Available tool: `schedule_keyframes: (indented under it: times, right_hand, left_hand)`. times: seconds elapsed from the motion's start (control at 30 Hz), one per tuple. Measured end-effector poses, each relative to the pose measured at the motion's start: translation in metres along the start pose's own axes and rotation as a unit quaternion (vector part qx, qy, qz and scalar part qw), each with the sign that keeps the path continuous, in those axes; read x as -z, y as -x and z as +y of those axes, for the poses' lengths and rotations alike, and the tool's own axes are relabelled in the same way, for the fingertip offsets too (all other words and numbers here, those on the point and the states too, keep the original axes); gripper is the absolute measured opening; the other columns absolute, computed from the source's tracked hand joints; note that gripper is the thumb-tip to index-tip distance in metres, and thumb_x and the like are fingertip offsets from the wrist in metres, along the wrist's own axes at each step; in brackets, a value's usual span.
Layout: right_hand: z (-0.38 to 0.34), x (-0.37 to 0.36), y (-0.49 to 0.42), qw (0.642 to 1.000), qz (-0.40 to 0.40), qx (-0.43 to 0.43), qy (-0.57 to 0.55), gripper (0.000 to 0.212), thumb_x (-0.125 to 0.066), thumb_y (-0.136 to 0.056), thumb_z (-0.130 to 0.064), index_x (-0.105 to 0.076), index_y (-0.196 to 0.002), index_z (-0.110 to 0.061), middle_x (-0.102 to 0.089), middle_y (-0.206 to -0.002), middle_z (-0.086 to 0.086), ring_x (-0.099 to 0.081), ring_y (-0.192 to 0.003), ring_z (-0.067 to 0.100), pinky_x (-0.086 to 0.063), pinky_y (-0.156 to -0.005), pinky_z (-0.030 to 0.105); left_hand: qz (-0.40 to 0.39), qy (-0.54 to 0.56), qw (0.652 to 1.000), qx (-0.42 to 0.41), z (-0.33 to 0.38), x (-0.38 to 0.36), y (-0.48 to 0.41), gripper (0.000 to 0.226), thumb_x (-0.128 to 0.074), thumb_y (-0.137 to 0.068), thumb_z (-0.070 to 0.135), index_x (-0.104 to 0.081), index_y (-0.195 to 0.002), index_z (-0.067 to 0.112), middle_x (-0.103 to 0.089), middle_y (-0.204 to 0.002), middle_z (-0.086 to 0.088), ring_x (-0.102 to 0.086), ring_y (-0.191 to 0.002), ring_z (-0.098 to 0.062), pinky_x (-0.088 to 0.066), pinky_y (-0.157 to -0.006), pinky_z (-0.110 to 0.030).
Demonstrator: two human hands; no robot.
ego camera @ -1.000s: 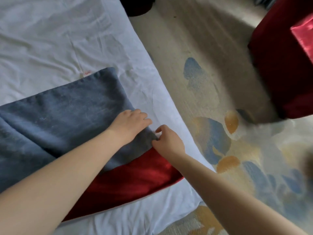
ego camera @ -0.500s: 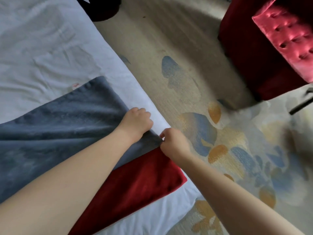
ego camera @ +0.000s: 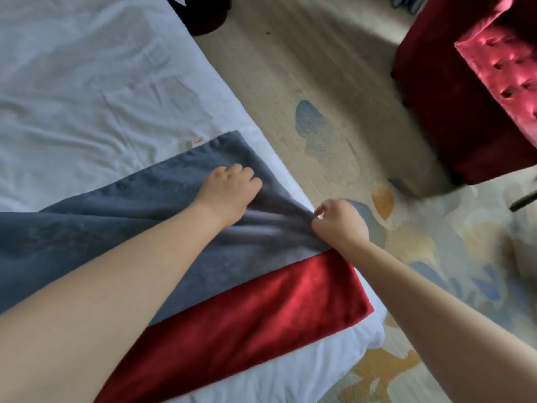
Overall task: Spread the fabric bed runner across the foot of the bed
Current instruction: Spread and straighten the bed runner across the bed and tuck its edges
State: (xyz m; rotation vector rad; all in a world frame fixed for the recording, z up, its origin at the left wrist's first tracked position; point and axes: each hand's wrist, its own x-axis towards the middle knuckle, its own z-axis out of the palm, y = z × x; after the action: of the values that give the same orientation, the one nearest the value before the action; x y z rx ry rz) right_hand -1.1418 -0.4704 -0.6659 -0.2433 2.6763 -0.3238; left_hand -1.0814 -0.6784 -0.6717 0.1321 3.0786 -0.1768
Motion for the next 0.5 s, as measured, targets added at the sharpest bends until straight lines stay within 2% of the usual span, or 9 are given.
schedule_keyframes:
  times: [0.07,0.17,0.27,0.33,0.4,0.43,0.5]
  right_hand:
    - [-0.018,-0.008,-0.014,0.998,0.016,0.014,-0.051,0.022,-0.055,-0.079,-0.024,-0.066,-0.097,-0.018,-0.068,-0.097,0.005,-0.062,-0.094,0.026,-0.044,-0.071,0.029]
    - [-0.047,-0.028,-0.033,0.997,0.021,0.042,-0.057,0.032,-0.052,-0.090,-0.038,-0.059,-0.113,-0.017,-0.064,-0.108,0.007,-0.059,-0.101,0.028,-0.043,-0.077,0.032]
    - [-0.071,-0.045,-0.049,0.995,0.028,0.043,-0.089,0.034,-0.041,-0.097,-0.038,-0.060,-0.096,-0.011,-0.065,-0.096,0.012,-0.059,-0.087,0.030,-0.039,-0.068,0.032]
    - [-0.081,-0.048,-0.061,0.994,0.002,0.030,-0.106,0.037,-0.034,-0.100,-0.031,-0.058,-0.088,-0.006,-0.064,-0.096,0.020,-0.058,-0.087,0.034,-0.038,-0.069,0.034]
    - [-0.083,-0.045,-0.073,0.990,-0.040,0.003,-0.134,0.029,-0.042,-0.096,-0.029,-0.059,-0.089,-0.006,-0.064,-0.101,0.022,-0.060,-0.091,0.034,-0.041,-0.072,0.033]
    - [-0.082,-0.042,-0.077,0.985,-0.068,-0.017,-0.157,0.022,-0.052,-0.089,-0.029,-0.059,-0.086,-0.008,-0.065,-0.094,0.018,-0.061,-0.085,0.031,-0.043,-0.068,0.030]
    - [-0.077,-0.034,-0.084,0.972,-0.125,-0.048,-0.195,0.019,-0.066,-0.075,-0.027,-0.056,-0.072,-0.011,-0.059,-0.068,0.008,-0.057,-0.061,0.022,-0.041,-0.052,0.023]
  left_hand:
    - [-0.005,-0.011,1.000,0.027,-0.022,-0.006,0.010,0.022,-0.054,-0.083,0.006,-0.053,-0.102,0.015,-0.054,-0.104,-0.006,-0.052,-0.094,-0.026,-0.035,-0.067,-0.033]
    - [-0.028,-0.009,0.996,0.082,-0.051,-0.019,0.021,0.021,-0.059,-0.082,0.006,-0.052,-0.101,0.014,-0.054,-0.103,-0.006,-0.053,-0.094,-0.027,-0.039,-0.068,-0.035]
    - [-0.020,0.016,0.991,0.135,-0.066,-0.034,0.020,0.022,-0.060,-0.085,0.005,-0.052,-0.104,0.013,-0.055,-0.104,-0.006,-0.054,-0.096,-0.027,-0.041,-0.069,-0.035]
    - [-0.011,0.030,0.986,0.163,-0.072,-0.040,0.014,0.024,-0.060,-0.085,0.004,-0.052,-0.106,0.012,-0.055,-0.105,-0.007,-0.055,-0.097,-0.028,-0.042,-0.070,-0.036]
    - [-0.011,0.038,0.983,0.177,-0.072,-0.042,0.004,0.023,-0.059,-0.087,0.005,-0.052,-0.108,0.011,-0.056,-0.107,-0.009,-0.055,-0.097,-0.030,-0.045,-0.071,-0.038]
    - [-0.011,0.045,0.982,0.181,-0.070,-0.043,-0.002,0.023,-0.058,-0.088,0.006,-0.052,-0.109,0.011,-0.056,-0.108,-0.010,-0.055,-0.099,-0.031,-0.045,-0.073,-0.040]
    - [-0.005,0.060,0.982,0.179,-0.061,-0.045,-0.014,0.029,-0.058,-0.089,0.010,-0.051,-0.117,0.012,-0.055,-0.115,-0.010,-0.054,-0.105,-0.032,-0.047,-0.078,-0.042]
